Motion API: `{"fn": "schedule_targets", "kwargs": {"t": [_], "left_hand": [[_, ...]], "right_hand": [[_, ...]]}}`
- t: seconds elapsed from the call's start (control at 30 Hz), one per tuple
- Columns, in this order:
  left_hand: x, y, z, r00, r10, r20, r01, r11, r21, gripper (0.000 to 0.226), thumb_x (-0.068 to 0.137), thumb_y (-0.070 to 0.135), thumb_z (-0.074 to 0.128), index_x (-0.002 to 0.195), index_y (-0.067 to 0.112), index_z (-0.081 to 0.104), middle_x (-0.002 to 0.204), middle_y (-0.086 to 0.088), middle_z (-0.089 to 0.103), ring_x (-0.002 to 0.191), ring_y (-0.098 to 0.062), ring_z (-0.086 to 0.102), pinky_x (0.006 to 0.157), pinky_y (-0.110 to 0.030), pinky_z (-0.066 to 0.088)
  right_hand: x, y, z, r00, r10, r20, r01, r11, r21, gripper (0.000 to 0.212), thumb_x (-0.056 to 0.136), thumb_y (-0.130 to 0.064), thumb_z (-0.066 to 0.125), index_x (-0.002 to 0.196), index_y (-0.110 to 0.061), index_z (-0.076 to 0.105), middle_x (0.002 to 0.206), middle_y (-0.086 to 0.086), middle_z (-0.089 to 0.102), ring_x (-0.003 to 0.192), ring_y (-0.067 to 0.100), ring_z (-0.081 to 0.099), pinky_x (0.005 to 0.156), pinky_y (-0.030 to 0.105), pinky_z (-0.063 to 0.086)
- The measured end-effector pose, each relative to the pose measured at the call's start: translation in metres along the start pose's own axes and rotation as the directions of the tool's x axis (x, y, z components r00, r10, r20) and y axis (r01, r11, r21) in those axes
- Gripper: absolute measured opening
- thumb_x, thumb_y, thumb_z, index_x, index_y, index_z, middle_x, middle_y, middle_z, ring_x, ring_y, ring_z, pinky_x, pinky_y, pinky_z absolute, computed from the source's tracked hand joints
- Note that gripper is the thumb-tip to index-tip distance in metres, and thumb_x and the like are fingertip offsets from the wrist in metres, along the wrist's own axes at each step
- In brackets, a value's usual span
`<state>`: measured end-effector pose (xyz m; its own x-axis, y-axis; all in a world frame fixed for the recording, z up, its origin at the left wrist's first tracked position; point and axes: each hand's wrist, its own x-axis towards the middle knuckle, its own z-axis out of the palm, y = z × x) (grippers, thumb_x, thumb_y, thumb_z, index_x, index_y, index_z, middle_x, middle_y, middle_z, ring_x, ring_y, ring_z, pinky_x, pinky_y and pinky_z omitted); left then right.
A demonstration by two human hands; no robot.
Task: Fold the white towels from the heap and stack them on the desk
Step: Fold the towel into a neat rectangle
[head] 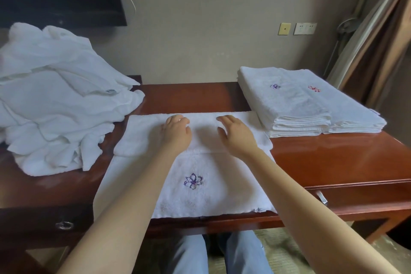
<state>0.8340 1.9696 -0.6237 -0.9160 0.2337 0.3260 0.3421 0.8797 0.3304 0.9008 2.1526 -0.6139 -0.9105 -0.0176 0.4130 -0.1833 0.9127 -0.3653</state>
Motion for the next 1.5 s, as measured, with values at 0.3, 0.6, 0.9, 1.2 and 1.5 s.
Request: {"fn": "schedule_targets", "kwargs": {"t": [0.3,0.6,0.9,1.2,1.5], "left_hand": [[0.03,-0.038,0.03,0.939,-0.05,0.339,-0.019,0.98,0.197,0.055,0.097,0.056,0.017,0.149,0.04,0.018,0.16,0.014,0.005,0.147,-0.011,0.001,0.116,-0.044,0.006],[0.035,-0.03,0.033,0.956,-0.073,0.282,0.007,0.973,0.229,0.051,0.098,0.044,0.022,0.148,0.035,0.024,0.16,0.01,0.012,0.147,-0.013,0.006,0.116,-0.043,0.01],[0.038,-0.055,0.016,0.961,-0.063,0.269,0.022,0.988,0.152,0.052,0.101,0.046,0.024,0.15,0.029,0.025,0.16,0.01,0.013,0.147,-0.01,0.007,0.117,-0.04,0.008],[0.048,-0.122,-0.001,0.875,-0.427,0.229,0.384,0.899,0.209,0.076,0.087,0.074,0.015,0.151,0.032,0.017,0.161,-0.007,-0.001,0.146,-0.036,0.0,0.117,-0.053,0.007],[0.024,-0.066,-0.012,0.996,-0.082,-0.029,0.087,0.975,0.205,0.047,0.097,0.041,0.042,0.136,0.015,0.047,0.156,-0.007,0.024,0.145,-0.026,0.015,0.113,-0.045,0.023]], "right_hand": [[0.045,0.038,0.038,0.909,0.194,0.369,-0.104,0.963,-0.249,0.056,0.097,-0.059,0.02,0.145,-0.032,0.027,0.157,-0.004,0.018,0.144,0.019,0.014,0.114,0.049,0.011],[0.052,0.046,0.031,0.918,0.325,0.227,-0.272,0.933,-0.237,0.053,0.101,-0.042,0.026,0.151,-0.023,0.024,0.159,0.004,0.018,0.147,0.019,0.013,0.115,0.051,0.011],[0.059,0.003,0.07,0.962,0.229,0.151,-0.201,0.963,-0.179,0.044,0.099,-0.025,0.028,0.142,-0.019,0.041,0.15,-0.002,0.036,0.14,0.017,0.025,0.114,0.045,0.019],[0.06,0.004,0.075,0.967,0.213,0.138,-0.18,0.959,-0.217,0.043,0.098,-0.031,0.031,0.138,-0.021,0.044,0.147,-0.002,0.039,0.138,0.017,0.03,0.11,0.045,0.024],[0.053,-0.007,0.059,0.98,0.197,0.036,-0.197,0.98,0.009,0.039,0.097,-0.023,0.042,0.134,-0.013,0.051,0.138,0.003,0.052,0.129,0.021,0.044,0.109,0.04,0.031]]}}
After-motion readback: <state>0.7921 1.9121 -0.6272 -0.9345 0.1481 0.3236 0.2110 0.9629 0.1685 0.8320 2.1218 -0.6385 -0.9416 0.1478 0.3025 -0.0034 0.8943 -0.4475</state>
